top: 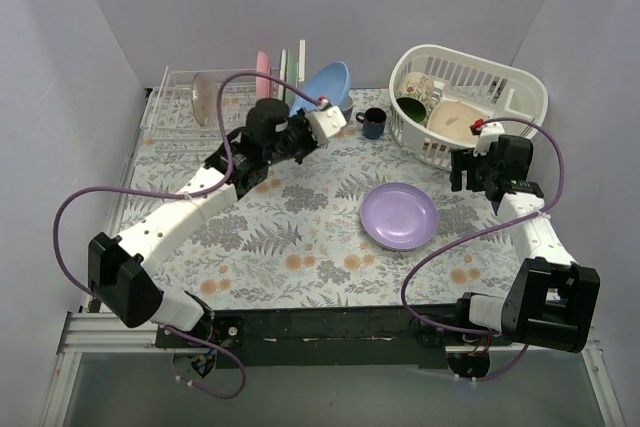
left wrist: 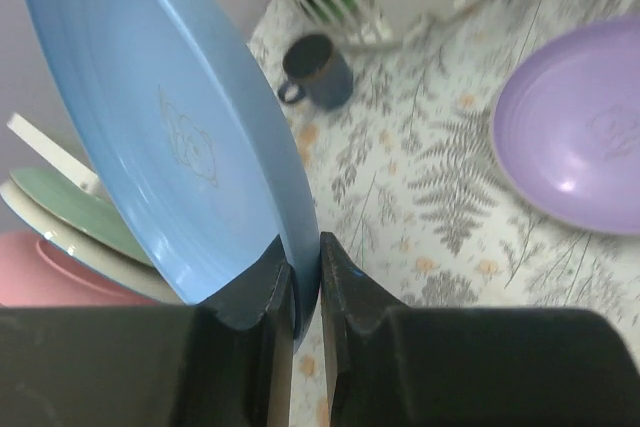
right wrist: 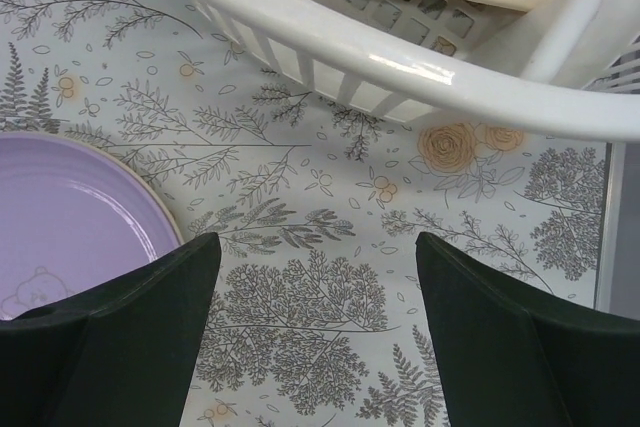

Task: Unload the plates from the dish rack
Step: Place the plate at the center of the board.

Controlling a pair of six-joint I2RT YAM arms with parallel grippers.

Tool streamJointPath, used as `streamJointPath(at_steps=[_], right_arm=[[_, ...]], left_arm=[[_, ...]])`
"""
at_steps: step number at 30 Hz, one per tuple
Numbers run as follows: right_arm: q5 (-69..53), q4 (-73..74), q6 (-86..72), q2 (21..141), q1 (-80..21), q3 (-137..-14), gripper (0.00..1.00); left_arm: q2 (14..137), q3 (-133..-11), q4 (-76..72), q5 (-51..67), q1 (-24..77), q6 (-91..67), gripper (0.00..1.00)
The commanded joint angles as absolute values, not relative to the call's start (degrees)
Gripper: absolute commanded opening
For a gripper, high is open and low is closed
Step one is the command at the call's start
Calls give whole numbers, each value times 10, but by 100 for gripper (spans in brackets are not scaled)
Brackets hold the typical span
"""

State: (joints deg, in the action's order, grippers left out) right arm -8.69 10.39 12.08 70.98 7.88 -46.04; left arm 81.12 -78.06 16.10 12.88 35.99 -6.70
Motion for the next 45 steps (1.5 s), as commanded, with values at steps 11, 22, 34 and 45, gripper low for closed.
streamJointPath(at_steps=[11,22,34,45], right_arm=[[11,82,107,683,83,-495,87],[20,100,106,703,98,-510,87],[7,108,114,697,113,-499,87],[4,110,118,691,120,-495,88]], left_arm=[[872,-658,148,-173,610,61,0],[967,-663,100,-212,716,112,0],[1045,-706,68,-195,749,153,0],[1077,-738,69,-186,751,178,0]])
